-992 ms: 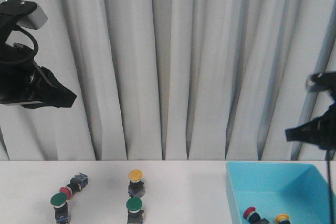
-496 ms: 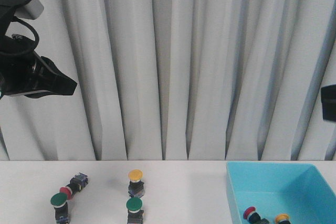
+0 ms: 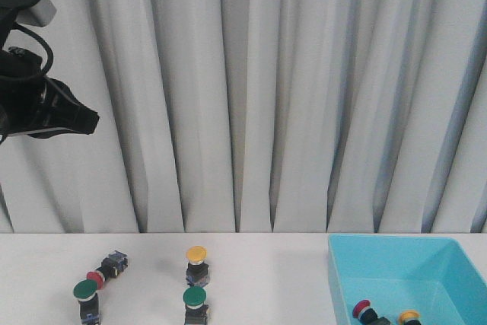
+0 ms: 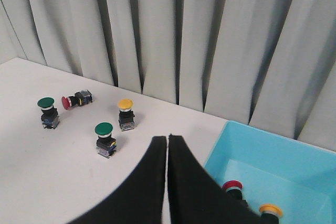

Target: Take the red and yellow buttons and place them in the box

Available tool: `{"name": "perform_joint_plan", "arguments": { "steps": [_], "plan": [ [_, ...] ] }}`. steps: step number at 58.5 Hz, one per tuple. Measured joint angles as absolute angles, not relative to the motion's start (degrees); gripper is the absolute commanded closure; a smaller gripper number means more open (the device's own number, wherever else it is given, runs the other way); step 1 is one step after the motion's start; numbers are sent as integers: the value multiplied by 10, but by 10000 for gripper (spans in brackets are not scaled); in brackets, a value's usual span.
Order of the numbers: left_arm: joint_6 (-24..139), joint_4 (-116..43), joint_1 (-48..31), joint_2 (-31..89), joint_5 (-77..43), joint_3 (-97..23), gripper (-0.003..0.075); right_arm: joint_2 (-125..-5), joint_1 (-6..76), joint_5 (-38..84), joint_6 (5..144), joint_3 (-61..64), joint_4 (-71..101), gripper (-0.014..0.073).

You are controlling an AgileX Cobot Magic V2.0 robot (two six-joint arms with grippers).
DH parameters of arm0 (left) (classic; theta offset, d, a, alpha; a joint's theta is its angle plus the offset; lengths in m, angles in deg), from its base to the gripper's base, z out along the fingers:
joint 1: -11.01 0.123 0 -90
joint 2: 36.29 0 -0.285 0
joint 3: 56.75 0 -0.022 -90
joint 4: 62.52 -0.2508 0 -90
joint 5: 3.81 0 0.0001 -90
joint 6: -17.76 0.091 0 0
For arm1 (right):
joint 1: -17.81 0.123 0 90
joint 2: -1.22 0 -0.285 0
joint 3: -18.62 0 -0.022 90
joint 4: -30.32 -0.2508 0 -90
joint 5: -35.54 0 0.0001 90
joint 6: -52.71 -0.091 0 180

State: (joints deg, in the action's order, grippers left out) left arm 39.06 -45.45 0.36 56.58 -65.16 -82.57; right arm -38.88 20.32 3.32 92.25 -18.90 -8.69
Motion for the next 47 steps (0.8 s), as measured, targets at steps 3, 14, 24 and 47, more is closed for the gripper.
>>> {"name": "perform_joint_plan", "arguments": {
  "steps": [3, 14, 24, 47],
  "plan": [
    [380, -466, 4, 564, -654, -826, 727, -369, 203, 33, 922, -200, -87, 599],
    [372, -489, 4, 541, -663, -826, 727, -327, 203, 19, 923, -205, -87, 599],
    [371, -511, 4, 513, -672, -824, 727, -323, 203, 9, 923, -205, -87, 599],
    [344, -514, 4, 384, -560, -594, 727, -323, 203, 7, 923, -205, -87, 599]
  ]
}}
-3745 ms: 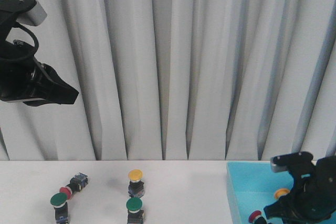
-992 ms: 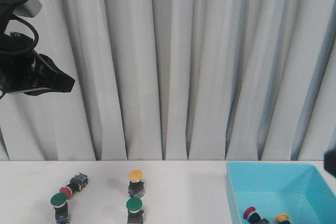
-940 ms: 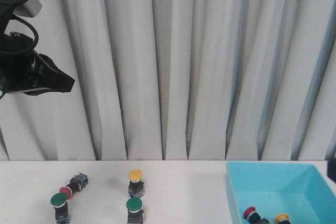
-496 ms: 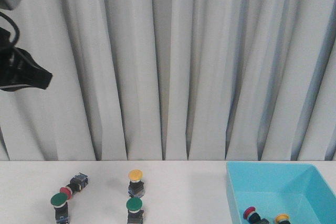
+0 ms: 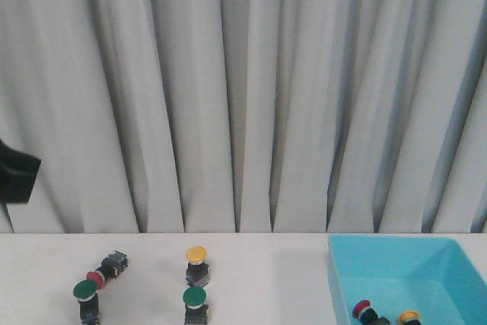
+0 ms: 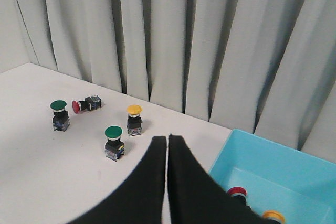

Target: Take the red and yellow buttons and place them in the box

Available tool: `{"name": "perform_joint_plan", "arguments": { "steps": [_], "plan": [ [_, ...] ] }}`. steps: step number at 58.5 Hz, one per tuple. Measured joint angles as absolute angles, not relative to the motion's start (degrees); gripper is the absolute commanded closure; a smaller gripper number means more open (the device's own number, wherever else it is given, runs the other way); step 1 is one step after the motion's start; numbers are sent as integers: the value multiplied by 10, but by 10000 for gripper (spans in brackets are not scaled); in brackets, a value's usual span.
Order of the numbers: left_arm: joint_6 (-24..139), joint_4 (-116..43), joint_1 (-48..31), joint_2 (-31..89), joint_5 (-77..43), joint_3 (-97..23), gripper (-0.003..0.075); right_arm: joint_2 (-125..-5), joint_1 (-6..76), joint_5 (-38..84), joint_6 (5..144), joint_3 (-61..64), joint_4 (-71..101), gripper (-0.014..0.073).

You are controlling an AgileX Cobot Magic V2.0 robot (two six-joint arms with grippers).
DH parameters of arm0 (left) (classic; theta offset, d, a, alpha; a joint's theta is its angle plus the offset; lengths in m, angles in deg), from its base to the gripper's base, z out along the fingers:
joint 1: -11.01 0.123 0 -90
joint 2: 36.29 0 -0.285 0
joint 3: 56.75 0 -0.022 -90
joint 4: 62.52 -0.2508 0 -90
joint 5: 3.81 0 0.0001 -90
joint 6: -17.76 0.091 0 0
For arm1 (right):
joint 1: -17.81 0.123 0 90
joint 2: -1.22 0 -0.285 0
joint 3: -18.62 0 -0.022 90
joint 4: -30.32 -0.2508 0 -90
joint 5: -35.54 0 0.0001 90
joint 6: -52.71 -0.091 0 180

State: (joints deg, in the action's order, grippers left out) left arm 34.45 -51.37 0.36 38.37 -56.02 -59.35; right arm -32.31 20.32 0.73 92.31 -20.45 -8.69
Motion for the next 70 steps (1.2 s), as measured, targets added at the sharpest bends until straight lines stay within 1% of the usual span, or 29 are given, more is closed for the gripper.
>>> {"name": "perform_joint_plan", "arguments": {
  "steps": [19, 26, 33, 42, 54, 62, 70],
  "plan": [
    [283, -514, 4, 184, -401, -320, 727, -323, 203, 7, 923, -205, -87, 599],
    [271, -514, 4, 118, -395, -247, 727, -323, 203, 7, 923, -205, -87, 599],
    [270, -514, 4, 68, -406, -197, 727, -323, 203, 7, 923, -205, -87, 599],
    [270, -516, 4, 34, -431, -167, 727, -323, 203, 7, 924, -205, -87, 599],
    [292, -524, 4, 29, -421, -156, 727, -323, 203, 7, 924, -205, -87, 599],
    [334, -524, 2, 27, -349, -103, 726, -323, 203, 7, 924, -205, -87, 599],
    [348, -522, 1, 10, -199, -4, 726, -323, 203, 7, 924, -205, -87, 599]
  ]
}}
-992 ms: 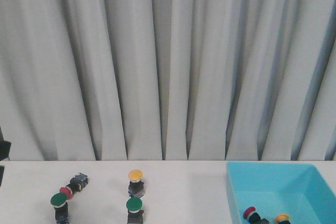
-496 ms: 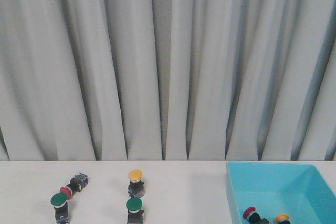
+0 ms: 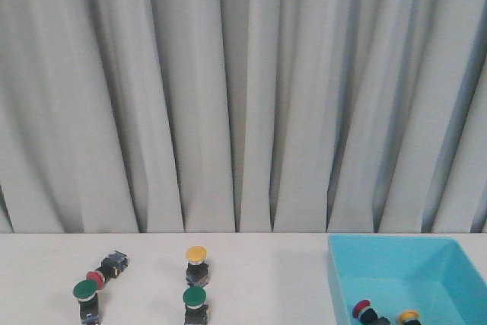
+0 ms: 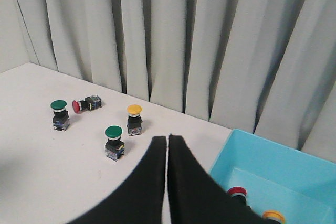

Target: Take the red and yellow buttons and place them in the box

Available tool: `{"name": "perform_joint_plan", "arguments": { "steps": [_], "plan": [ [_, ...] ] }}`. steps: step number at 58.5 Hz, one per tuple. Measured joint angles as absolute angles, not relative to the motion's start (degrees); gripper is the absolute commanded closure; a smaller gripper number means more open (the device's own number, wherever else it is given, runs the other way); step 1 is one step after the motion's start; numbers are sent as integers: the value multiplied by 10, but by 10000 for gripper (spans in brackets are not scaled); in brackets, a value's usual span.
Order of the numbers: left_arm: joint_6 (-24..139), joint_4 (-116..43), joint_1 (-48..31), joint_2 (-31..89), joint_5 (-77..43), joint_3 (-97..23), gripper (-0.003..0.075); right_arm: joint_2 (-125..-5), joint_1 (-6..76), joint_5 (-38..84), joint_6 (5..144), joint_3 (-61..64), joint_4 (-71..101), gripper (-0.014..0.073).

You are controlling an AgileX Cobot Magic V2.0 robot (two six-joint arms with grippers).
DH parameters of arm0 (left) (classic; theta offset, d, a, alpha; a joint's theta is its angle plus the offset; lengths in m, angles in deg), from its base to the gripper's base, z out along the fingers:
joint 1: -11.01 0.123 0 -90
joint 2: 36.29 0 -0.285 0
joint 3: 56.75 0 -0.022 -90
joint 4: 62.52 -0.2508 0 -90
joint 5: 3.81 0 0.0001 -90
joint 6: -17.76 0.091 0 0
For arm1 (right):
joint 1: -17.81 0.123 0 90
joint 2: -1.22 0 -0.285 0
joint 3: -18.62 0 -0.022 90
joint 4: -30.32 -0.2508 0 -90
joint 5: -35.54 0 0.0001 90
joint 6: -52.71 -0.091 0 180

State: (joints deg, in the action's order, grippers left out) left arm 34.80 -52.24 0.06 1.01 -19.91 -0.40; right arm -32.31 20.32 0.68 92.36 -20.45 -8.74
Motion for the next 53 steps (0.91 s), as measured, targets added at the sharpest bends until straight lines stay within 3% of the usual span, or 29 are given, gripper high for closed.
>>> {"name": "perform_joint_plan", "arguments": {
  "steps": [12, 20, 42, 53],
  "plan": [
    [350, -520, -3, -68, 9, 150, 726, -323, 203, 7, 924, -205, -87, 599],
    [349, -518, 3, -137, 74, 214, 726, -323, 203, 7, 924, -205, -87, 599],
    [346, -518, 77, -283, -14, 220, 726, -323, 203, 7, 924, -205, -87, 599],
    [346, -518, 96, -292, -38, 220, 726, -323, 203, 7, 924, -205, -87, 599]
  ]
}}
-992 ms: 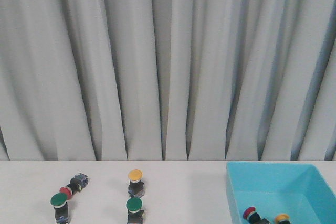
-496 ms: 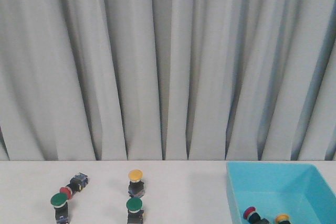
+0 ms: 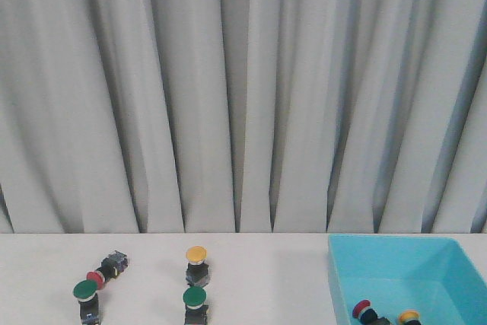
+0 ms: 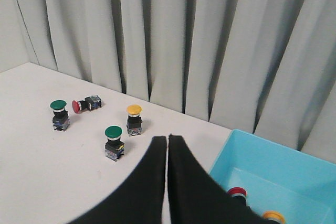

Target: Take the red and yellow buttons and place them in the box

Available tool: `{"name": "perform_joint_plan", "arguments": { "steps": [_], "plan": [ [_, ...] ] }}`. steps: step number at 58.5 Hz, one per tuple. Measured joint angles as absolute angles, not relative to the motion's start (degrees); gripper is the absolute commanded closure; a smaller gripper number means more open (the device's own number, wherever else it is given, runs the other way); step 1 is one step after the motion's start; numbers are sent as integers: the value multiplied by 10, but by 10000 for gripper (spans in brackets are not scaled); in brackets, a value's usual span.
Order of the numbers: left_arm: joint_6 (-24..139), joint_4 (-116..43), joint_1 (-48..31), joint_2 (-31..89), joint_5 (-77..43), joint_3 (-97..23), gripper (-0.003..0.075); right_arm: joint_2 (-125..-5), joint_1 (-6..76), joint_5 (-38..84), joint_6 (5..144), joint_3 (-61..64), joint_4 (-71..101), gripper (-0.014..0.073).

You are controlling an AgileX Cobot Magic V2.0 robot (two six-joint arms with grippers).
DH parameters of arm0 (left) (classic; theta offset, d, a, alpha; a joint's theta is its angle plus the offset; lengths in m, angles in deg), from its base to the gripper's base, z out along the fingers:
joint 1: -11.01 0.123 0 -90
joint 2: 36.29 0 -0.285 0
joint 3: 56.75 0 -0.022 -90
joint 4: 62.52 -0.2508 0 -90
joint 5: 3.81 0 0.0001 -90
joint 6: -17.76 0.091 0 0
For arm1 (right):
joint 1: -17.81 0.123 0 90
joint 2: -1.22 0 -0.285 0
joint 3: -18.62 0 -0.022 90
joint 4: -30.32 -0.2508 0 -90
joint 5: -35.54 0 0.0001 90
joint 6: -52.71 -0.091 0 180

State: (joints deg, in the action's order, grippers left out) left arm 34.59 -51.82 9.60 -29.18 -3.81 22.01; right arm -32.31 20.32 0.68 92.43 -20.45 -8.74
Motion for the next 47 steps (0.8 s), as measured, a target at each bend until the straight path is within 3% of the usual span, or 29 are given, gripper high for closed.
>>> {"name": "perform_joint_plan", "arguments": {
  "steps": [47],
  "plan": [
    [346, -518, 97, -292, -54, 220, 726, -323, 203, 7, 924, -205, -87, 599]
  ]
}}
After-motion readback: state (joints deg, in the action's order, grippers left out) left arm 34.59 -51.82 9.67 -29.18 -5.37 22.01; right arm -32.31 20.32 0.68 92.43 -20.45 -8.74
